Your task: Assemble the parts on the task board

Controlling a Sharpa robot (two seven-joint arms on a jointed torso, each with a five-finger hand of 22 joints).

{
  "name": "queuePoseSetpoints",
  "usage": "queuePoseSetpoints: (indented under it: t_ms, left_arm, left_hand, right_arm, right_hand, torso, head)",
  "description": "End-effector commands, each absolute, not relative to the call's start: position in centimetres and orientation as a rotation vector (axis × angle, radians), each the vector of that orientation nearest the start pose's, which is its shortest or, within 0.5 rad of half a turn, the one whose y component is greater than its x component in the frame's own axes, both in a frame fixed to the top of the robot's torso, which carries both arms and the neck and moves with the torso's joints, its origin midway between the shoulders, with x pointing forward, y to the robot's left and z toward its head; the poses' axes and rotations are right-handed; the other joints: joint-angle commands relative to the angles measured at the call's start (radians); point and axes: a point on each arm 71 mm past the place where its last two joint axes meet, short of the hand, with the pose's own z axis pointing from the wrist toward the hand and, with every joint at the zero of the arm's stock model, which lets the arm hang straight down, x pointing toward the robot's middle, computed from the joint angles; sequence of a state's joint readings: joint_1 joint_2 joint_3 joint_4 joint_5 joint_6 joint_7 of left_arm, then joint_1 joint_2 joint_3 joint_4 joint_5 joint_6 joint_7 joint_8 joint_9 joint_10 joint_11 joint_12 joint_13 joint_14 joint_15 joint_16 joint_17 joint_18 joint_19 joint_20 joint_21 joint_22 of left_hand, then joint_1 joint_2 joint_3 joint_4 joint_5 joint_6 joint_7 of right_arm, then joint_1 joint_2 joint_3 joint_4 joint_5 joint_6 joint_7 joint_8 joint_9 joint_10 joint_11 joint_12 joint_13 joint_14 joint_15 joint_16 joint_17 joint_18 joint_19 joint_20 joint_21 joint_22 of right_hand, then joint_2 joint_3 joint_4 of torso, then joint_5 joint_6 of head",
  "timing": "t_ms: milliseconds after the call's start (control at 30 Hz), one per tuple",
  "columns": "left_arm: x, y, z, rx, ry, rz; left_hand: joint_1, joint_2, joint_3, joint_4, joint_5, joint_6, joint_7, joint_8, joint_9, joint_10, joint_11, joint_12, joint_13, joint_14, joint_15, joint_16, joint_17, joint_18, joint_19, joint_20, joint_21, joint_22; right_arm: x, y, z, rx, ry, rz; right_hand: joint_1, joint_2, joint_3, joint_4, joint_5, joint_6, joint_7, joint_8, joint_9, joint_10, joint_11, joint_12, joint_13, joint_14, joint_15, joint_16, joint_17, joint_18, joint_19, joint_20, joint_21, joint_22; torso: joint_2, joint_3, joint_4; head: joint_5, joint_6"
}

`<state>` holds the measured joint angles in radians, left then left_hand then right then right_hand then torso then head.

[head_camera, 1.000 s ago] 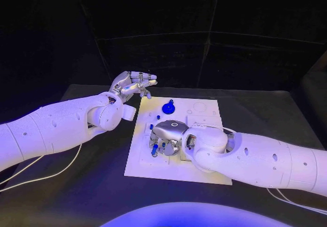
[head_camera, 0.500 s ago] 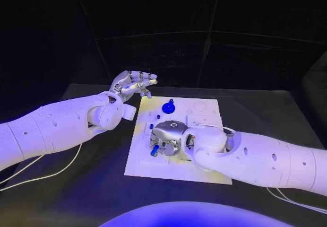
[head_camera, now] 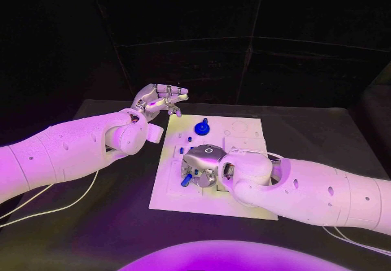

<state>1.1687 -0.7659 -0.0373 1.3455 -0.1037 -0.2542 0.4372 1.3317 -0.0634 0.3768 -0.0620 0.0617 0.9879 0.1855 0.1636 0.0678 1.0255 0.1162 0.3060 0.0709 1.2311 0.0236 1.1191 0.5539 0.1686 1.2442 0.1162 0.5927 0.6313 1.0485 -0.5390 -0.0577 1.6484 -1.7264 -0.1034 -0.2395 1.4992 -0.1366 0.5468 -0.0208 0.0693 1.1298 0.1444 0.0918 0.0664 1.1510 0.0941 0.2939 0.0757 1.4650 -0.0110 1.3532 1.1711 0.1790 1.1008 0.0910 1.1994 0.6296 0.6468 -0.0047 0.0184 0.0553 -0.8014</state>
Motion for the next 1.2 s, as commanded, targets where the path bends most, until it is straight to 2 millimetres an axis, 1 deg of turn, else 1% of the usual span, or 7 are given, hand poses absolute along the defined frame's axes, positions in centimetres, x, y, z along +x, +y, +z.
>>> queuePoseSetpoints:
  t_ms: [33, 100, 133, 333, 800, 967, 1200]
  left_arm:
    - [51.50, 21.93, -19.82, -1.004, 1.406, -1.516]
    - [51.51, 21.94, -19.83, -1.005, 1.406, -1.515]
    - [51.52, 21.95, -19.83, -1.005, 1.406, -1.514]
    - [51.55, 21.93, -19.86, -1.005, 1.408, -1.515]
    - [51.57, 21.90, -19.89, -1.006, 1.411, -1.515]
    - [51.57, 21.90, -19.90, -1.007, 1.412, -1.515]
    - [51.58, 21.88, -19.91, -1.007, 1.413, -1.515]
  left_hand:
    - [-0.002, 0.000, -0.003, 0.000, -0.005, -0.006, 0.001, 0.003, -0.001, -0.007, -0.002, 0.007, -0.001, -0.006, 0.001, -0.002, -0.001, 0.013, -0.005, 0.003, -0.006, -0.001]
    - [-0.002, 0.000, -0.003, 0.000, -0.005, -0.006, 0.001, 0.003, -0.001, -0.007, -0.002, 0.007, -0.001, -0.006, 0.001, -0.002, -0.001, 0.013, -0.005, 0.003, -0.006, -0.001]
    - [-0.002, 0.000, -0.003, 0.000, -0.005, -0.006, 0.001, 0.003, -0.001, -0.007, -0.002, 0.007, -0.001, -0.006, 0.001, -0.002, -0.001, 0.013, -0.005, 0.003, -0.006, -0.001]
    - [-0.002, 0.000, -0.003, 0.000, -0.005, -0.006, 0.001, 0.003, -0.001, -0.007, -0.002, 0.007, -0.001, -0.006, 0.001, -0.002, -0.001, 0.013, -0.005, 0.003, -0.006, -0.001]
    - [-0.003, 0.001, -0.006, 0.000, -0.005, -0.008, 0.001, 0.003, -0.001, -0.010, -0.002, 0.009, -0.001, -0.007, 0.001, -0.002, -0.003, 0.013, -0.004, 0.004, -0.007, -0.002]
    - [-0.003, 0.001, -0.006, 0.000, -0.005, -0.008, 0.001, 0.003, -0.001, -0.010, -0.002, 0.009, -0.001, -0.007, 0.001, -0.002, -0.003, 0.013, -0.004, 0.004, -0.007, -0.002]
    - [-0.004, 0.001, -0.007, 0.001, -0.005, -0.009, 0.002, 0.003, -0.001, -0.011, -0.001, 0.010, -0.001, -0.007, 0.002, -0.002, -0.004, 0.013, -0.004, 0.004, -0.007, -0.003]
  right_arm:
    - [38.58, -1.90, -23.57, -0.619, 1.765, 0.828]
    - [38.41, -1.95, -23.43, -0.620, 1.757, 0.831]
    - [38.34, -1.98, -23.38, -0.620, 1.754, 0.832]
    - [38.22, -2.16, -23.33, -0.626, 1.755, 0.816]
    - [38.50, -2.07, -23.62, -0.654, 1.768, 0.742]
    - [38.50, -1.96, -23.62, -0.662, 1.764, 0.729]
    - [38.37, -1.69, -23.64, -0.682, 1.767, 0.727]
  right_hand:
    - [-0.002, 0.010, 0.006, -0.001, 0.007, 0.000, 0.004, -0.002, 0.002, 0.021, -0.022, 0.003, 0.000, 0.035, -0.002, 0.002, 0.000, -0.012, -0.004, 0.000, -0.003, 0.001]
    - [-0.003, 0.010, 0.006, -0.001, 0.007, 0.000, 0.003, -0.001, 0.002, 0.021, -0.022, 0.003, 0.000, 0.035, -0.002, 0.002, 0.001, -0.012, -0.004, 0.000, -0.003, 0.001]
    - [-0.003, 0.010, 0.006, -0.001, 0.007, 0.000, 0.003, -0.001, 0.002, 0.021, -0.022, 0.003, 0.000, 0.035, -0.002, 0.002, 0.001, -0.012, -0.004, 0.000, -0.003, 0.001]
    - [-0.012, 0.011, 0.005, -0.003, 0.006, 0.003, 0.003, 0.000, 0.003, 0.022, -0.023, 0.004, 0.001, 0.035, -0.002, 0.001, 0.000, -0.012, -0.004, 0.000, -0.003, 0.001]
    - [-0.038, 0.015, -0.001, -0.002, 0.003, 0.007, 0.000, 0.002, 0.004, 0.023, -0.026, 0.006, 0.003, 0.035, -0.003, 0.002, 0.001, -0.012, -0.004, 0.000, -0.005, -0.001]
    - [-0.043, 0.015, -0.002, -0.003, 0.007, 0.007, -0.001, 0.003, 0.004, 0.024, -0.027, 0.007, 0.003, 0.035, -0.004, 0.002, 0.000, -0.012, -0.004, 0.000, -0.006, -0.001]
    - [-0.046, 0.016, -0.003, -0.004, 0.010, 0.008, -0.002, 0.003, 0.004, 0.024, -0.028, 0.007, 0.004, 0.035, -0.004, 0.002, -0.001, -0.012, -0.004, 0.000, -0.007, -0.002]
  torso:
    - [0.000, 0.0000, -0.0007]
    - [0.000, 0.0006, -0.0010]
    - [0.000, 0.0000, 0.0000]
    - [0.000, -0.0008, 0.0015]
    - [0.001, -0.0012, 0.0011]
    - [0.000, -0.0009, 0.0014]
    - [0.000, -0.0007, 0.0001]
  head:
    - [-0.001, 0.001]
    - [-0.001, 0.001]
    - [-0.001, 0.001]
    - [-0.003, 0.002]
    - [-0.002, -0.001]
    - [-0.001, -0.003]
    - [-0.001, -0.003]
